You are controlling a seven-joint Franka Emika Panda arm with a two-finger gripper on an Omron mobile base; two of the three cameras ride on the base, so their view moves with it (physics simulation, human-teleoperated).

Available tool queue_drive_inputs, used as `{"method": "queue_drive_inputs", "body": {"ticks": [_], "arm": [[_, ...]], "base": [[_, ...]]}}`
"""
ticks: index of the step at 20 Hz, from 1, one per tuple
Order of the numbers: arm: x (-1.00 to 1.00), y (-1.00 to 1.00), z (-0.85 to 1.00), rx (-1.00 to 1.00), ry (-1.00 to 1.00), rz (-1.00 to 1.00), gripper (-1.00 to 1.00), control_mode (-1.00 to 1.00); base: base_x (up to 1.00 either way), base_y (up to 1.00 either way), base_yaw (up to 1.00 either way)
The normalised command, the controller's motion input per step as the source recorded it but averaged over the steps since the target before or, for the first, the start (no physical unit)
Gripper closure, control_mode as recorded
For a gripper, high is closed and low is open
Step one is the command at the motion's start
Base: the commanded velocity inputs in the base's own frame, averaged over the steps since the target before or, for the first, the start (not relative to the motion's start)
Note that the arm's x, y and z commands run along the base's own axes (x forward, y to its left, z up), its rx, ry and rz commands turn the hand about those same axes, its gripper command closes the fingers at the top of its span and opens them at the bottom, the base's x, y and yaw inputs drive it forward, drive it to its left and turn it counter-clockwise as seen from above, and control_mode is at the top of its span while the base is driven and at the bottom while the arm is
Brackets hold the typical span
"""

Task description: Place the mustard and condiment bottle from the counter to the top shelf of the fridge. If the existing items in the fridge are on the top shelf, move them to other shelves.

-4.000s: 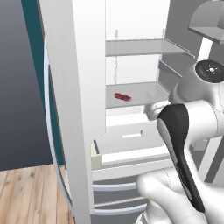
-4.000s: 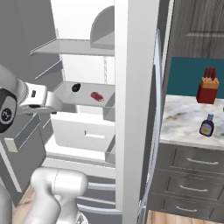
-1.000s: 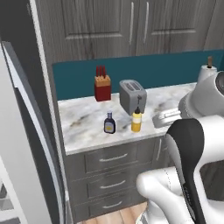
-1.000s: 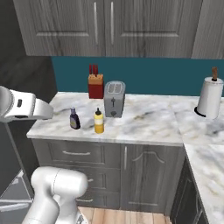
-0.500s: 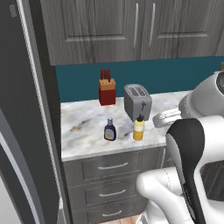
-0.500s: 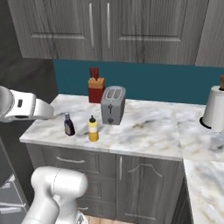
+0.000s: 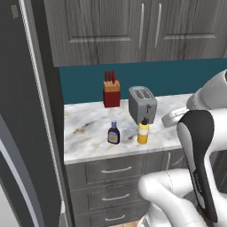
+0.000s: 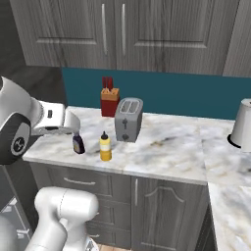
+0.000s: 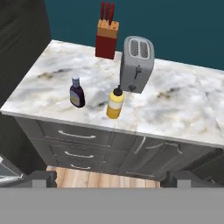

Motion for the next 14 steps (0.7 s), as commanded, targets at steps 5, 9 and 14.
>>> {"method": "queue_drive_inputs", "body": {"ticks": [5,9,14], "arm": [[0.64,-0.11,-0.40,0.00,0.14,0.01,-1.00,-1.00],[0.47,-0.03,-0.44,0.00,0.14,0.00,-1.00,-1.00],[0.59,0.00,-0.50,0.01,0.09,0.00,-1.00,-1.00]], "base": [[0.00,0.00,0.00],[0.00,0.00,0.00],[0.00,0.00,0.00]]}}
